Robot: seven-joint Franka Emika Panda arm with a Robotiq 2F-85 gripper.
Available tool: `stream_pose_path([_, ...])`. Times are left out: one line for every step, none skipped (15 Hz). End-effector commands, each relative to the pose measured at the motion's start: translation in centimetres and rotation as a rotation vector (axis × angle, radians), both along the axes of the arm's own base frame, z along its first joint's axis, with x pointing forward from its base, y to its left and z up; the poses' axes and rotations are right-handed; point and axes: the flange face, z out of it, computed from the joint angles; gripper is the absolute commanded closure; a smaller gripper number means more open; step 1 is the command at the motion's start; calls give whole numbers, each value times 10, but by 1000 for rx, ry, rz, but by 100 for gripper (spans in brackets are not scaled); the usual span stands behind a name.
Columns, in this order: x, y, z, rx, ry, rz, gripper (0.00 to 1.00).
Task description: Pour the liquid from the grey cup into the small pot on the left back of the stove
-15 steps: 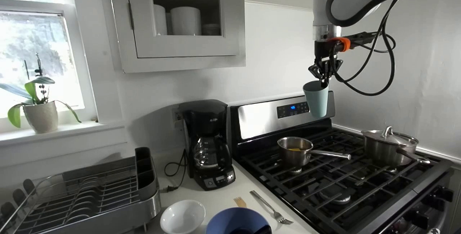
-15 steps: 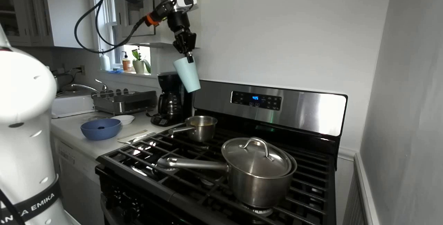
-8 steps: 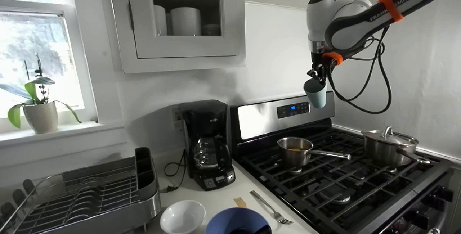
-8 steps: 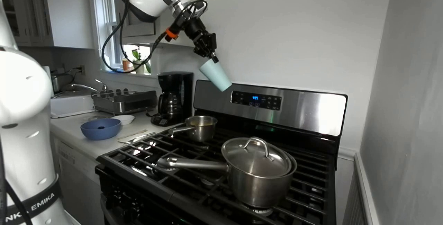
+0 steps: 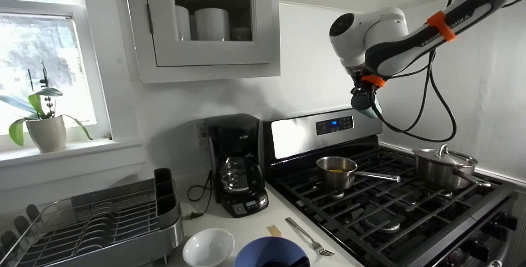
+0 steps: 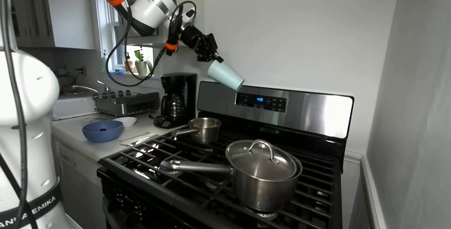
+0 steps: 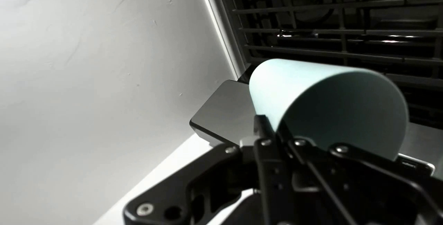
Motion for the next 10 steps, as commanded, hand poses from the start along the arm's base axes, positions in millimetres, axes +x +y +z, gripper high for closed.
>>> stream_pose_path([3,28,-12,-109,5,8,99])
stream_pose_path([4,36,-17,-126,24,27,99])
stream_pose_path([6,43,-21,-143,35,53,99])
stream_pose_path([10,47,-24,-162,35,79,99])
stream_pose_path([14,48,-26,-187,27,97,99])
stream_pose_path([17,50,-26,-202,13,117,99])
stream_pose_path([5,48,-29,-158,45,96,96])
stream_pose_path([8,49,-30,-173,42,106,96])
stream_pose_path([10,49,-30,-178,41,108,96])
stream_pose_path([11,49,-31,-178,41,109,96])
